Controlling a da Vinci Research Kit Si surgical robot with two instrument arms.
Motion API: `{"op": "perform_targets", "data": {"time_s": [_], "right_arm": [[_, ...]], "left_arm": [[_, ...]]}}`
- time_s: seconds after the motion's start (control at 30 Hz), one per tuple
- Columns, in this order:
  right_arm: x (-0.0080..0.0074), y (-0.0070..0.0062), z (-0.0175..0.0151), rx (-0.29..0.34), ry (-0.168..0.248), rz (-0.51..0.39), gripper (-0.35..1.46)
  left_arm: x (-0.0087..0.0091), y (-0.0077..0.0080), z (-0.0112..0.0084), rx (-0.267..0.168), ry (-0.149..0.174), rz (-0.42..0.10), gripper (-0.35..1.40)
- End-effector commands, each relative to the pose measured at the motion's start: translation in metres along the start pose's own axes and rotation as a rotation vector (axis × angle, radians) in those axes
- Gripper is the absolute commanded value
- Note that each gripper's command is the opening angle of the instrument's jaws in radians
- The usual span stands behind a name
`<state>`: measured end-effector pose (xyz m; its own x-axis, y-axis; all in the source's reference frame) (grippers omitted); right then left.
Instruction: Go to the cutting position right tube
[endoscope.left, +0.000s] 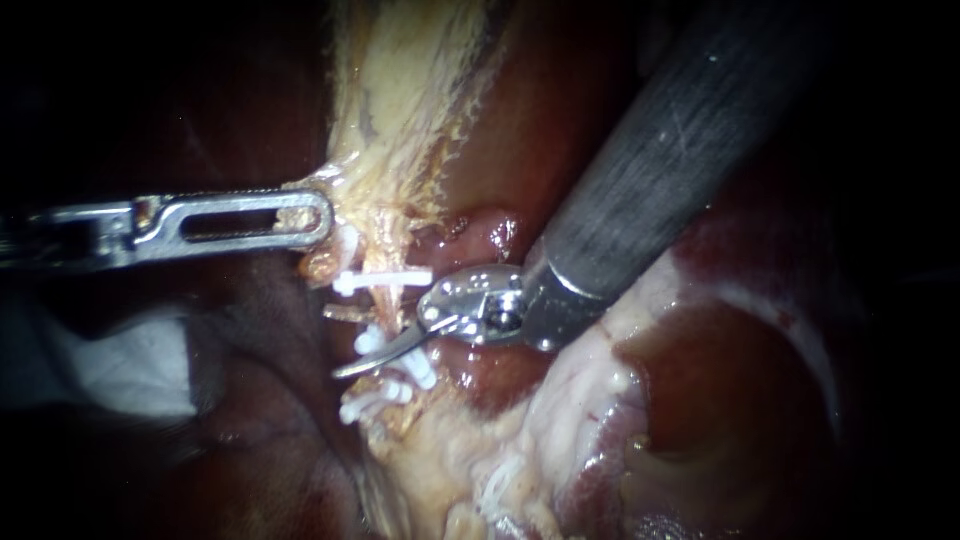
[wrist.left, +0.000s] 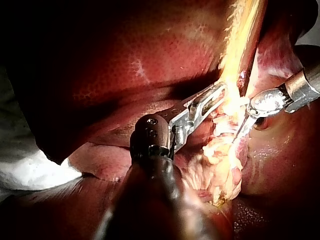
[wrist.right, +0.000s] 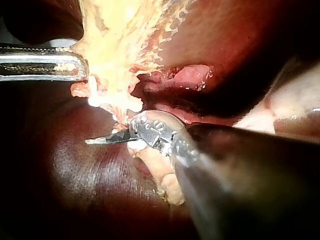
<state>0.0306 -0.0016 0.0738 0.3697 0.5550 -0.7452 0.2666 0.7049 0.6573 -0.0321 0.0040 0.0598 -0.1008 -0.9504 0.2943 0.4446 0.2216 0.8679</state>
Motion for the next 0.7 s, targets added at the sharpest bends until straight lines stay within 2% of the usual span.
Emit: {"op": "perform_targets", "data": {"time_s": [0.03, 0.3, 0.7], "right_arm": [[0.0001, 0.0001, -0.0002, -0.002, 0.002, 0.006, 1.07], [0.0003, 0.0004, -0.0003, -0.008, 0.017, 0.038, 0.99], [0.0002, 0.0008, -0.0007, -0.007, 0.015, 0.068, 0.78]], "left_arm": [[0.0, 0.0, 0.0, -0.001, 0.0, 0.0, -0.35], [0.0001, 0.0, 0.0001, -0.001, -0.001, 0.0, -0.35], [0.0001, 0.0, 0.0002, -0.002, -0.001, 0.0, -0.35]]}}
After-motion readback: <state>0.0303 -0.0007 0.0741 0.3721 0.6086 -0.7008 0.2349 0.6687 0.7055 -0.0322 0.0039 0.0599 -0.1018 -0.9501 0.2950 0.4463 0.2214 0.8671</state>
